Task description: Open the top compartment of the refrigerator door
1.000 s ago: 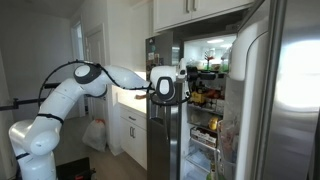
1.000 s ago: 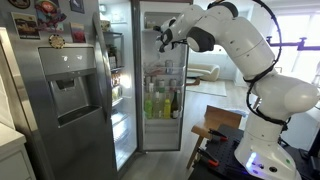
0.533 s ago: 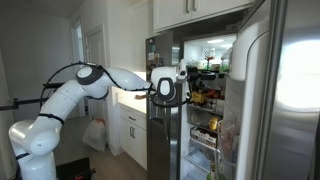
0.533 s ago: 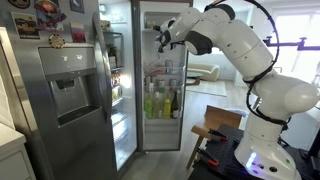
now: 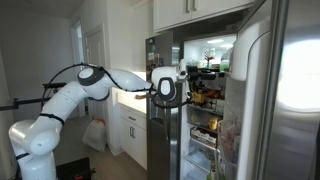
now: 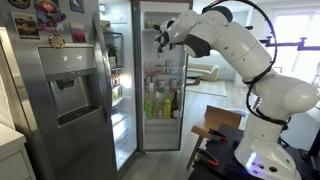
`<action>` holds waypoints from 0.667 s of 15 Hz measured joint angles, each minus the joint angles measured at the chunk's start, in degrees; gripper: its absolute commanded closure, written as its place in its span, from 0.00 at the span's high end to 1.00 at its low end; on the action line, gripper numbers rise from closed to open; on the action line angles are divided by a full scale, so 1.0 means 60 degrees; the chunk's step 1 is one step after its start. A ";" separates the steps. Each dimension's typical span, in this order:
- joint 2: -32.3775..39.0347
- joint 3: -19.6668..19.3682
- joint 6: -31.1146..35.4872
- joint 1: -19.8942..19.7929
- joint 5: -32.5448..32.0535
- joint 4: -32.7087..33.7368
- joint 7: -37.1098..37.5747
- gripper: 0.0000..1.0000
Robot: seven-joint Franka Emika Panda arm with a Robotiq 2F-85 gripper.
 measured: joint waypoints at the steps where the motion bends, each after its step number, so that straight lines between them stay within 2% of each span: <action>1: -0.0007 -0.0009 -0.0002 0.0000 0.0013 0.0007 0.0004 1.00; 10: -0.0019 -0.0375 -0.0004 0.0003 0.0059 0.0525 0.0159 1.00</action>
